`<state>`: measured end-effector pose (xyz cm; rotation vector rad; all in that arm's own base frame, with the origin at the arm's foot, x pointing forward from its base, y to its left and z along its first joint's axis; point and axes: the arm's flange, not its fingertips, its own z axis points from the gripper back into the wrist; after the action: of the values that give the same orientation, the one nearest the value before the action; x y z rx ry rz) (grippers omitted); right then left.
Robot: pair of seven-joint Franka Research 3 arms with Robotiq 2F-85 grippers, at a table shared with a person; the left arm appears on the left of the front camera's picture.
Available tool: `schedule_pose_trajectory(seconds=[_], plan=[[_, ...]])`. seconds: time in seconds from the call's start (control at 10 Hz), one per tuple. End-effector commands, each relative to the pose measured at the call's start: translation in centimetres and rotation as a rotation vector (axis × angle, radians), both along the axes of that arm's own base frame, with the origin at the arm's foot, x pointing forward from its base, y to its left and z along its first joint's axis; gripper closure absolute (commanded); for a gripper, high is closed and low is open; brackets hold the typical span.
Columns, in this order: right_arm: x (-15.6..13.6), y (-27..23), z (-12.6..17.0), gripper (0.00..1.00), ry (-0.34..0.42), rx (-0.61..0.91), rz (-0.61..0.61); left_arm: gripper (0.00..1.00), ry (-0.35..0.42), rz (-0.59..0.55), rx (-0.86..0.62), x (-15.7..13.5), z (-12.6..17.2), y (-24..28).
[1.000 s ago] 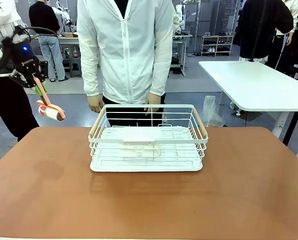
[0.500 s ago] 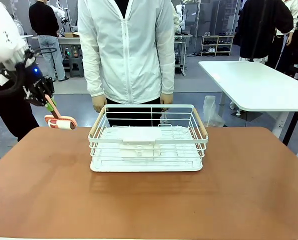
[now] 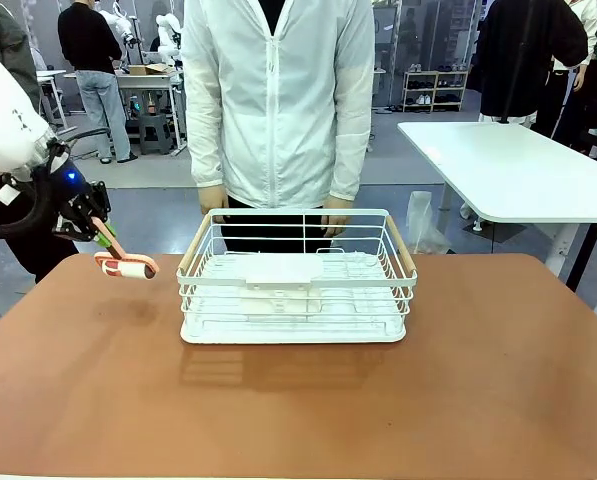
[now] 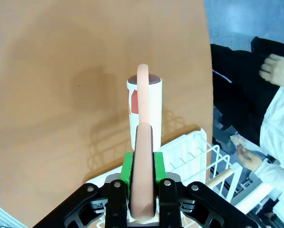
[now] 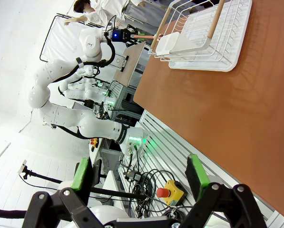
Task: Clean the table.
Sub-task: Place the Lint Roller down when the Dish drying rack is positioned in the middle of the table.
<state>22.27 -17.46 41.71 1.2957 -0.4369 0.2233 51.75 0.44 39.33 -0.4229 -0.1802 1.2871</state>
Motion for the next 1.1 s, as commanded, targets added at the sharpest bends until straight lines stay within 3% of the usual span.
schedule_pose_trajectory(seconds=[0.0, 0.5, 1.0], plan=[[-0.1, 0.0, 0.2, 0.0, -0.015, 0.005, 0.003, 0.79, -0.014, -0.009, -0.012, -0.6, -1.9, 0.2], [-0.1, 0.0, 0.2, 0.0, -0.015, 0.005, 0.003, 0.79, 0.006, 0.012, 0.023, -1.2, -3.9, 0.0], [-0.1, 0.0, 0.2, 0.0, -0.015, 0.005, 0.003, 0.33, 0.021, 0.005, 0.037, -1.6, -3.0, -0.1]])
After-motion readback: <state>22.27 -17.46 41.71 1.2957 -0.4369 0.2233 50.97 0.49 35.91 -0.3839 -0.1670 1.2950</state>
